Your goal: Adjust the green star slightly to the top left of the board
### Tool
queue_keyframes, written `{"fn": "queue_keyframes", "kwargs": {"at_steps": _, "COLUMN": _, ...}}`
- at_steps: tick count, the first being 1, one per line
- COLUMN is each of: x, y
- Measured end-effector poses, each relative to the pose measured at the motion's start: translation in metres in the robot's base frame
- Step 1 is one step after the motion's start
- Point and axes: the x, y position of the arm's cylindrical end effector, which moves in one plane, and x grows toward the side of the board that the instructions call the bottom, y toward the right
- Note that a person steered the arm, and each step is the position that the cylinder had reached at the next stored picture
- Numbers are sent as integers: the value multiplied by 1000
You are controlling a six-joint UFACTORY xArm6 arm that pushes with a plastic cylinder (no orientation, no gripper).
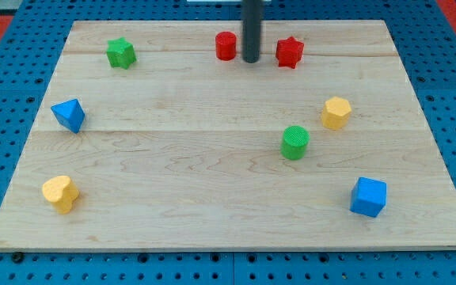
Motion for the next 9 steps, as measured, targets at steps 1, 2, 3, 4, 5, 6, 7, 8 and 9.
{"fn": "queue_keyframes", "kwargs": {"at_steps": 1, "x": -5, "y": 70}}
{"fn": "queue_keyframes", "kwargs": {"at_steps": 2, "x": -9, "y": 88}}
{"fn": "queue_keyframes", "kwargs": {"at_steps": 3, "x": 2, "y": -5}}
{"fn": "queue_keyframes", "kwargs": {"at_steps": 4, "x": 57, "y": 45}}
{"fn": "queue_keyframes", "kwargs": {"at_steps": 5, "x": 85, "y": 63}}
{"fn": "queue_keyframes", "kwargs": {"at_steps": 6, "x": 53, "y": -17}}
{"fn": "queue_keyframes", "kwargs": {"at_steps": 7, "x": 23, "y": -142}}
{"fn": "queue_keyframes", "kwargs": {"at_steps": 8, "x": 20, "y": -242}}
{"fn": "queue_keyframes", "kwargs": {"at_steps": 9, "x": 5, "y": -286}}
